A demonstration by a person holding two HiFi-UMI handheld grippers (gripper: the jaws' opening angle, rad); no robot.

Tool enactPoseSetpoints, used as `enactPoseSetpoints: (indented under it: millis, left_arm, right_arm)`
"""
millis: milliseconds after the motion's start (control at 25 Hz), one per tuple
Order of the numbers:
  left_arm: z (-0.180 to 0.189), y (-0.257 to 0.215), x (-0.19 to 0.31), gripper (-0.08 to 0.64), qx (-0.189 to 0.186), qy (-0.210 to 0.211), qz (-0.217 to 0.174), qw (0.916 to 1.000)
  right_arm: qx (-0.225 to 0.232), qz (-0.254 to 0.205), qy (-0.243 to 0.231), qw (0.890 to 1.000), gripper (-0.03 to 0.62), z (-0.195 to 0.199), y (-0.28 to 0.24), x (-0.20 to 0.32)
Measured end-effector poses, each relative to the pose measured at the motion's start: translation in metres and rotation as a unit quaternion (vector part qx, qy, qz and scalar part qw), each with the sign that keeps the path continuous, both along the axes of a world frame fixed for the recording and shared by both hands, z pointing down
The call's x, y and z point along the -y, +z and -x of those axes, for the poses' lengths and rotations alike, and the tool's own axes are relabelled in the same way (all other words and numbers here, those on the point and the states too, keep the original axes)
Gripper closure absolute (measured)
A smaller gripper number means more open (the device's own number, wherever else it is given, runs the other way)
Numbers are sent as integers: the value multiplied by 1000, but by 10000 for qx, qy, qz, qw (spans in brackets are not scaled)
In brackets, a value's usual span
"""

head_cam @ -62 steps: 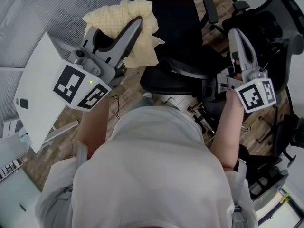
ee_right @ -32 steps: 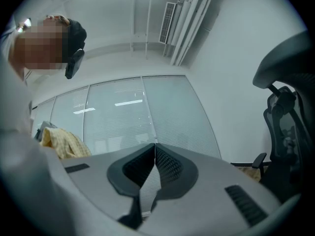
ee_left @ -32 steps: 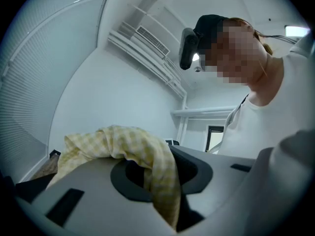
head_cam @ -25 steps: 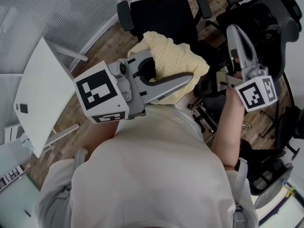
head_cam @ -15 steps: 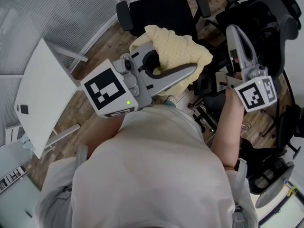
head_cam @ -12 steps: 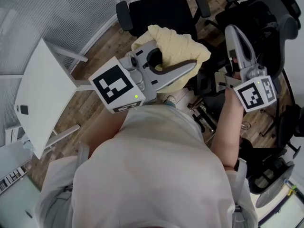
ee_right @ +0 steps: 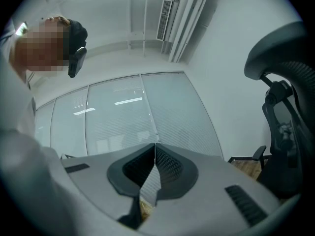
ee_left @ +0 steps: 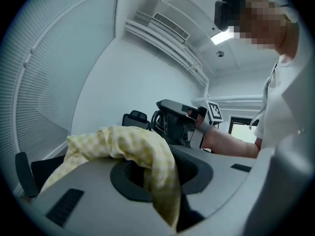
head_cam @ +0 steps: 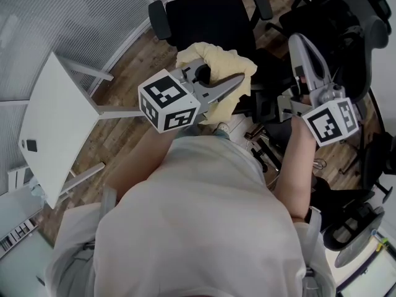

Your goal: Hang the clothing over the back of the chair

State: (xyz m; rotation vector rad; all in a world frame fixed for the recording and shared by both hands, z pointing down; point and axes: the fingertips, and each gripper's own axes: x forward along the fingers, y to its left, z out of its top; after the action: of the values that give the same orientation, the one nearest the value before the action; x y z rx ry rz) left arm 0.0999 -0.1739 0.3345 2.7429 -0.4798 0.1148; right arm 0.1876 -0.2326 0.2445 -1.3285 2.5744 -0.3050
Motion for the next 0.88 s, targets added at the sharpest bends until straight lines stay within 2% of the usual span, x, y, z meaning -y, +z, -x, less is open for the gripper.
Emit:
enactPoseSetpoints:
  millis: [560,880]
  left_arm:
    - [-19,28,16,454,401,67,364,9985]
    - [-19,36,19,442,550,67,327,9979]
  right_arm:
    - [-94,493,-476,9976,569,20,28,2]
    - [-105,793,-800,9936,569,29,46,-3]
